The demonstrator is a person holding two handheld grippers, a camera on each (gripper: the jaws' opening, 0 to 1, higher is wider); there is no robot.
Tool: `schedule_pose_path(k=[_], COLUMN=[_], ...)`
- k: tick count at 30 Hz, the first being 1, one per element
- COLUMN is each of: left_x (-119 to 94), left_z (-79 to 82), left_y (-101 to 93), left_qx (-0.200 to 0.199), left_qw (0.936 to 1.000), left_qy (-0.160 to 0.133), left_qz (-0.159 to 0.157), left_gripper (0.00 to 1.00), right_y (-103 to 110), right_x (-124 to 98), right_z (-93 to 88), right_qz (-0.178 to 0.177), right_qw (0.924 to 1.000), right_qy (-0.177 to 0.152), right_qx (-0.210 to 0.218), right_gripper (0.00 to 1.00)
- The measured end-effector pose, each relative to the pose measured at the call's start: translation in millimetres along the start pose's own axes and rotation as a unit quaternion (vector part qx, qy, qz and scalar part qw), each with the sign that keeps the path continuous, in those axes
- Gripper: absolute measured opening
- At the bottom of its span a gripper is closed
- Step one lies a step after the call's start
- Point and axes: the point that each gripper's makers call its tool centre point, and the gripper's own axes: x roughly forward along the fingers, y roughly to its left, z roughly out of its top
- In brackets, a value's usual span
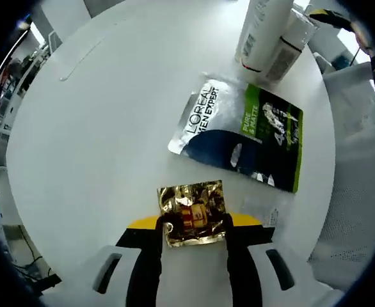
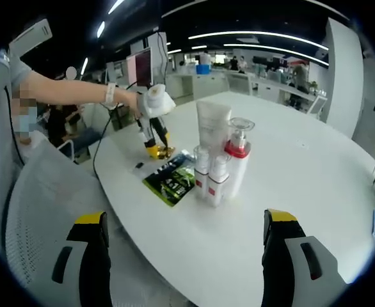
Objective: Arrange the skincare products in the storage area until every visible bottle or jar stands upright without overlapping.
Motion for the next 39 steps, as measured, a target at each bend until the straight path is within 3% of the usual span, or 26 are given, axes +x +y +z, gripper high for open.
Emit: schedule_pose_path(k=[8, 10, 14, 18, 23, 34, 39], left_x=[2, 3, 7, 8, 10, 12, 12], left_z=[-0.6, 7.4, 6.5, 6.0, 10.8, 19.6, 21.0], left_y=[1.5, -2.8, 1.1, 1.4, 3.0, -6.8, -3.4], left_qx=[0.072, 0.114, 0.115, 0.159, 0.155, 0.213, 0.199], left_qw=[0.9973, 0.9934, 0.9932, 0.9866, 0.9873, 0.9760, 0.9788], left_qy=[0.014, -0.005, 0.011, 0.022, 0.021, 0.031, 0.037], left_qz=[-0.011, -0.015, -0.020, -0.031, -0.027, -0.033, -0.032], left_gripper=[0.38, 0.38, 0.38, 0.39, 0.38, 0.38, 0.39], right_y=[0, 0, -1, 0, -1, 0, 3], right_x=[-1, -2, -2, -3, -3, -6, -9], right_z=[-2.5, -2.4, -3.1, -3.9, -5.5, -8.0, -1.9], right_qz=[-0.004, -0.003, -0.006, -0.007, -0.011, -0.015, -0.018], right_qw=[1.0000, 1.0000, 1.0000, 0.9999, 0.9998, 0.9997, 0.9996], right_qy=[0.001, 0.000, 0.001, 0.001, 0.002, 0.005, 0.005], right_qx=[0.005, 0.006, 0.007, 0.008, 0.013, 0.019, 0.019], right_gripper=[1.00, 1.00, 1.00, 1.00, 1.00, 1.00, 1.00])
